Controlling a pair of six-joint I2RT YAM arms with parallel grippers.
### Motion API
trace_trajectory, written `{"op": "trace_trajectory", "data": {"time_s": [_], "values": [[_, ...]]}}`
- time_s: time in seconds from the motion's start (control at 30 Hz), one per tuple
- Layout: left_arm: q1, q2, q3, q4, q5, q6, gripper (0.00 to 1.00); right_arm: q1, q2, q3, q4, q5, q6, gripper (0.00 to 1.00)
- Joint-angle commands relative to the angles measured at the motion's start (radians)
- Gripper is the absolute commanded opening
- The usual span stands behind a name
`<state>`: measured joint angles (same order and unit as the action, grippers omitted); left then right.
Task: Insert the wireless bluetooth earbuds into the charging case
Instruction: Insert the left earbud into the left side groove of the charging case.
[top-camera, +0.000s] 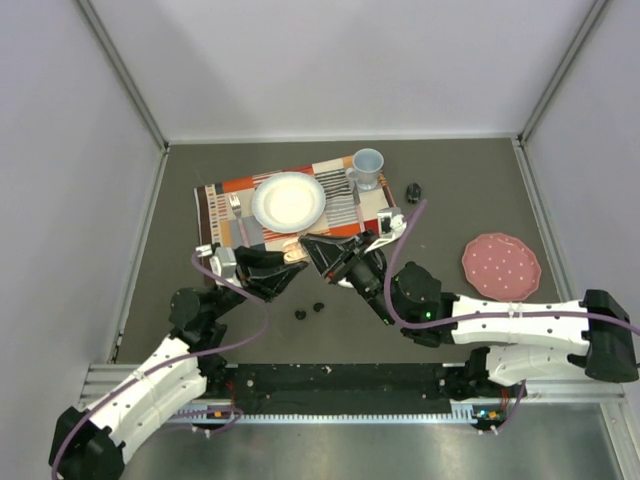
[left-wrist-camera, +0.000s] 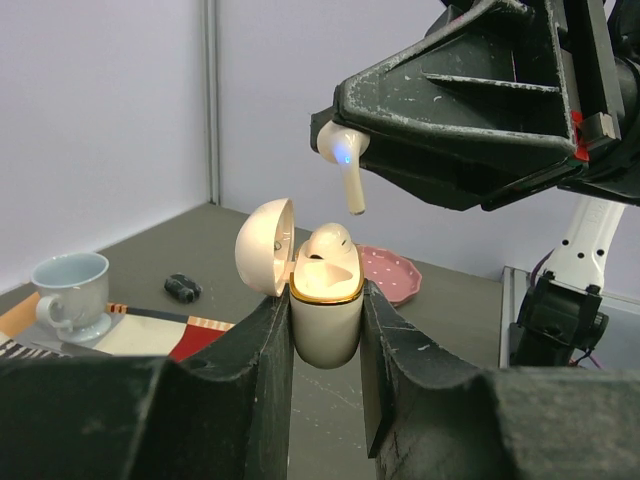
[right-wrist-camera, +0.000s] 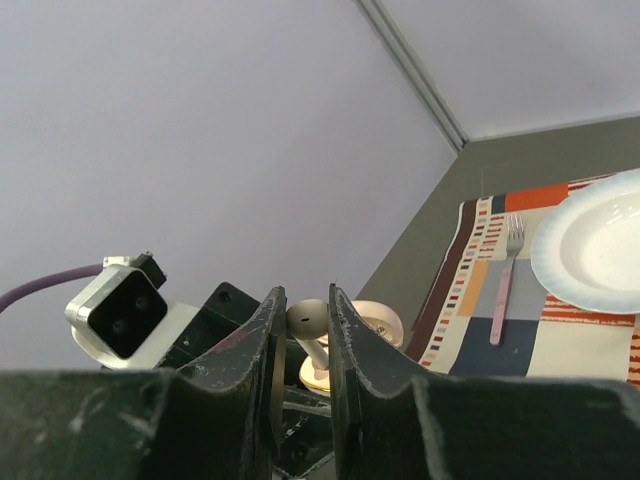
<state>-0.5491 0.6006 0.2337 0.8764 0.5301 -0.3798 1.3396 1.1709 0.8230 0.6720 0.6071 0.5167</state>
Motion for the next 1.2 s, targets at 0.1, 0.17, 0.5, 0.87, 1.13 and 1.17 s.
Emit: {"op": "trace_trajectory", "data": {"time_s": [0.1,0.17,0.5,0.87,1.13,1.17], "values": [[-0.031,-0.001,0.003,0.049,-0.061,0.064,0.00,0.020,0.029,0.053,0.063,-0.027,-0.006,0.06],[-0.037,-0.002,0.001,0.047,-0.070,0.070,0.00,0.020,0.039,0.059,0.066,-0.030,-0.010,0.06],[-0.058,0.005,0.009,0.041,-0.090,0.084,0.00,0.026,0.070,0.065,0.101,-0.032,-0.030,0.06],[-0.078,0.011,0.026,0.042,-0.105,0.088,0.00,0.027,0.093,0.064,0.124,-0.015,-0.049,0.06],[-0.083,-0.010,0.026,0.044,-0.128,0.087,0.00,0.029,0.102,0.054,0.127,-0.006,-0.052,0.06],[-0.081,-0.013,0.026,0.045,-0.131,0.087,0.00,0.029,0.104,0.053,0.126,0.000,-0.053,0.06]]}}
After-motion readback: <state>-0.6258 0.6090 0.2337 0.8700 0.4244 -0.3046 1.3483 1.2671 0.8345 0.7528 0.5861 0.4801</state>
